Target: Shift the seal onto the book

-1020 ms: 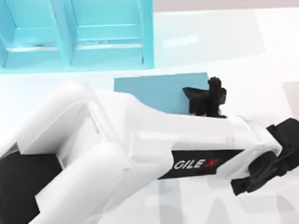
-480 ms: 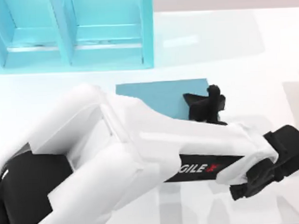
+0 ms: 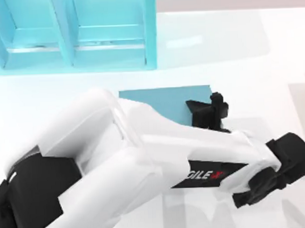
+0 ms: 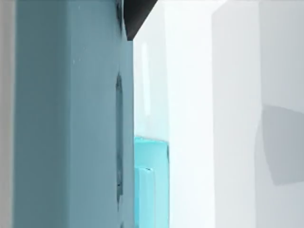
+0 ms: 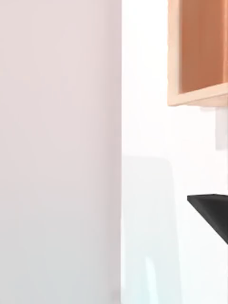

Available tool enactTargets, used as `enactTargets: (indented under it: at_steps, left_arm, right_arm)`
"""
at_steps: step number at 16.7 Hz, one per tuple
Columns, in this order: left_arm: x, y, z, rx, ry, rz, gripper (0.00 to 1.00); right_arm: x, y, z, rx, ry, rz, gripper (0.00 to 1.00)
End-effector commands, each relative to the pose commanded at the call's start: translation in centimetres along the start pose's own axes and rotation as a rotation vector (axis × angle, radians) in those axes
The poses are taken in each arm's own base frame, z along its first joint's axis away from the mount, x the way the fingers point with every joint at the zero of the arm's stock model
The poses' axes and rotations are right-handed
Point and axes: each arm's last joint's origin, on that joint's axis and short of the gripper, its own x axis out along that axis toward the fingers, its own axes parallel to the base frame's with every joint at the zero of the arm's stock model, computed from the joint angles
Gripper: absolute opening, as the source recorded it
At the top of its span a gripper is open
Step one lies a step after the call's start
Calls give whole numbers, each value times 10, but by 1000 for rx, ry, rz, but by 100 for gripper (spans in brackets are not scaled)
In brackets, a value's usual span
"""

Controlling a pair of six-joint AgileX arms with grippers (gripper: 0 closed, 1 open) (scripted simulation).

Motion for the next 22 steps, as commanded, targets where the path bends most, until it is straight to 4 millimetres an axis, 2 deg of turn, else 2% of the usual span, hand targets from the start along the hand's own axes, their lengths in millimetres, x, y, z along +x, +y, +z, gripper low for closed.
enactTargets:
  at_steps: [11,22]
  left_arm:
    - [0,0,0,0,0,0,98]
    - [-2,1,-1,-3,5,2,100]
  right_arm:
    - [0,0,0,0,0,0,100]
    - [0,0,0,0,0,0,100]
